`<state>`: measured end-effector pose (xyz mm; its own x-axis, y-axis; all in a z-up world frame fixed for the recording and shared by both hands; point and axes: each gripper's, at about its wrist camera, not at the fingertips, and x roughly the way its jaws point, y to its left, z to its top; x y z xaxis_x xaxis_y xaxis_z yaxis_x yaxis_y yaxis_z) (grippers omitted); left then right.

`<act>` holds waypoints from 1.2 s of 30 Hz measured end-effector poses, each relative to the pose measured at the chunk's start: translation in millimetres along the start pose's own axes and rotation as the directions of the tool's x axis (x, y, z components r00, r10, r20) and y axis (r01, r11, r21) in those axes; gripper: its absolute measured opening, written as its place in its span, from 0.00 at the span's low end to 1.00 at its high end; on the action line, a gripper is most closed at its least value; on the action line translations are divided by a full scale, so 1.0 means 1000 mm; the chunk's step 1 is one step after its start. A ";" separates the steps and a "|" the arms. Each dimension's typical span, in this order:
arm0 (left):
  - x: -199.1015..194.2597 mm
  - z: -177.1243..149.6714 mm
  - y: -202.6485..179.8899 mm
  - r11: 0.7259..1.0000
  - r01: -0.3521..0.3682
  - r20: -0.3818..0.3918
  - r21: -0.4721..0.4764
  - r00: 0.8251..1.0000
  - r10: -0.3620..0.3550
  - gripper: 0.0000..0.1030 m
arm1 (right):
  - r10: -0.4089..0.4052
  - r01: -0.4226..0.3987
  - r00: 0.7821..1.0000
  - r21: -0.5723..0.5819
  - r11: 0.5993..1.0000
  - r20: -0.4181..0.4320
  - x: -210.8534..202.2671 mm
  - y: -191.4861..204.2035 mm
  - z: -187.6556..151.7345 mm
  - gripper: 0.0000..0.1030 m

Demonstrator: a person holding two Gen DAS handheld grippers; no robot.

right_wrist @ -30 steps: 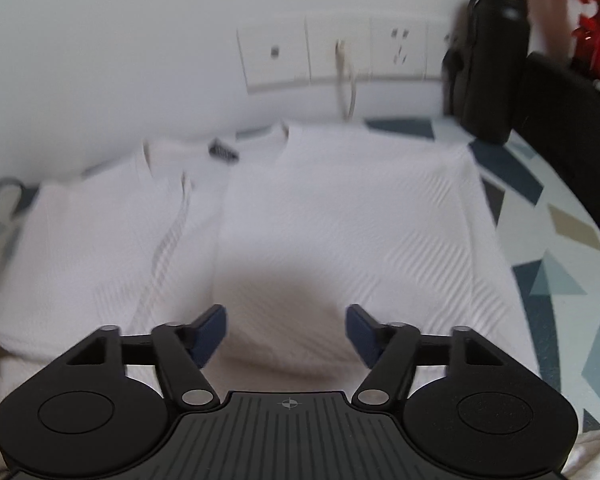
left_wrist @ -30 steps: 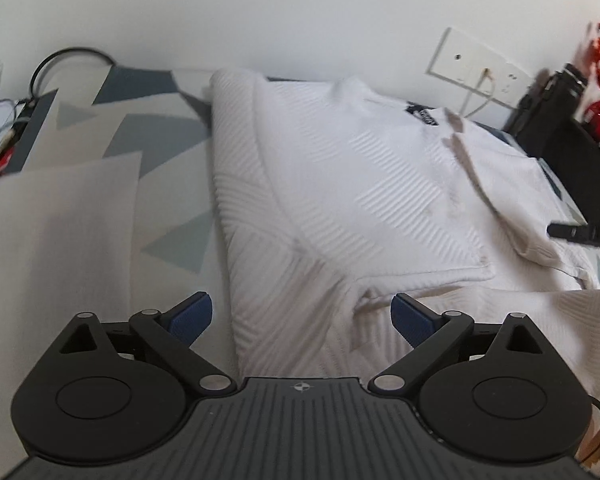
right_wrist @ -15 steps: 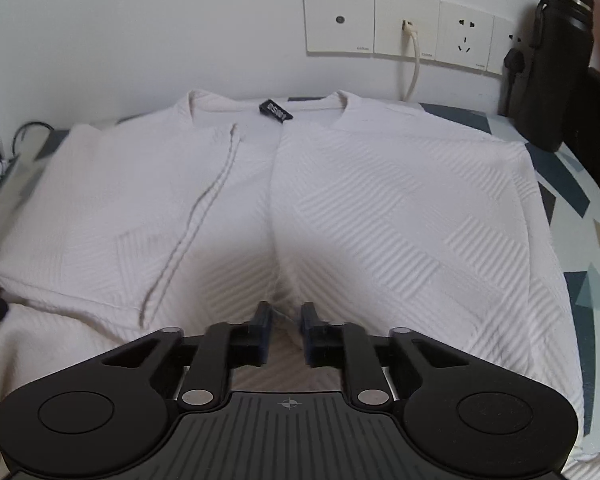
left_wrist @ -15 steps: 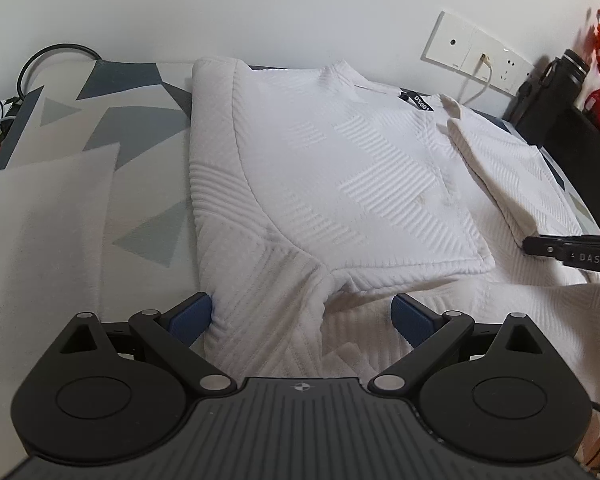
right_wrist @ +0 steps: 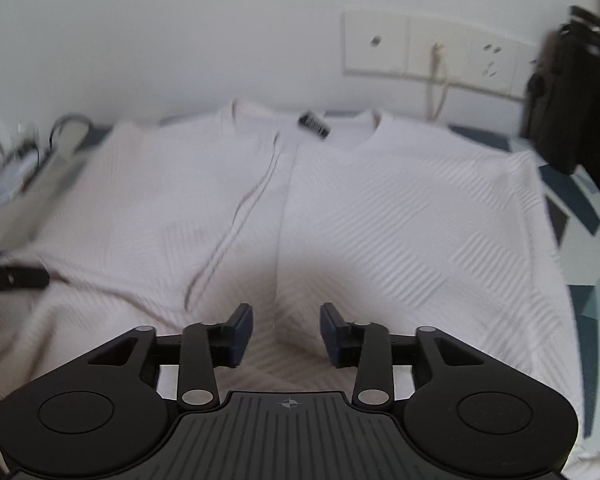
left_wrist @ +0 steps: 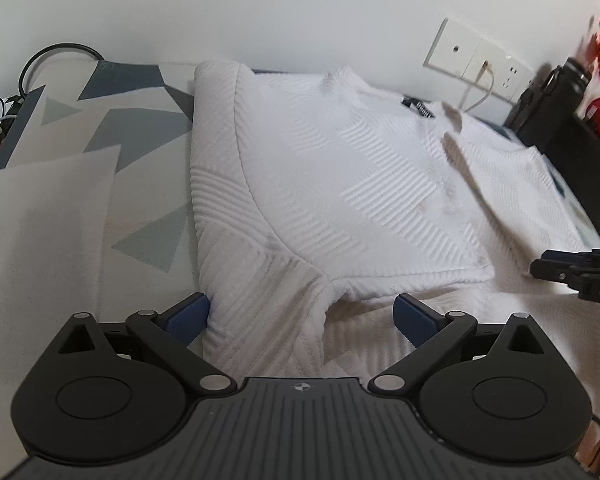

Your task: Fold clothes

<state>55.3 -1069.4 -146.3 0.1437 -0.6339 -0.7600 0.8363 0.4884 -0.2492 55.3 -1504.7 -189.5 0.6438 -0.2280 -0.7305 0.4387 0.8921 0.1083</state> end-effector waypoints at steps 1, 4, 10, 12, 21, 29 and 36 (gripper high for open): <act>-0.006 0.000 0.000 1.000 0.008 0.011 0.000 1.000 -0.008 0.97 | -0.008 0.008 1.000 0.015 1.000 0.018 -0.009 -0.002 0.000 0.42; -0.028 0.002 -0.002 0.999 0.036 0.045 0.007 0.998 -0.037 0.97 | -0.030 0.026 0.998 0.068 0.997 0.060 -0.036 -0.011 0.000 0.48; -0.079 -0.010 -0.009 0.999 0.029 0.123 -0.037 0.992 -0.024 0.97 | -0.102 0.089 0.990 0.125 0.988 0.099 -0.083 -0.046 -0.011 0.69; -0.096 -0.021 -0.012 0.998 0.009 0.143 -0.058 0.990 -0.001 0.97 | -0.123 0.107 0.985 0.136 0.985 0.118 -0.097 -0.055 -0.016 0.76; -0.144 -0.089 -0.065 0.974 -0.150 0.185 -0.168 0.966 0.181 0.99 | -0.227 0.206 0.952 0.120 0.971 0.204 -0.169 -0.090 -0.061 0.99; -0.165 -0.141 -0.117 0.949 -0.242 0.202 -0.201 0.938 0.282 0.99 | -0.278 0.252 0.940 0.146 0.957 0.200 -0.214 -0.126 -0.120 0.99; -0.166 -0.150 -0.135 0.960 -0.245 0.201 -0.133 0.942 0.269 0.99 | -0.221 0.191 0.961 0.179 0.965 0.165 -0.229 -0.138 -0.151 0.99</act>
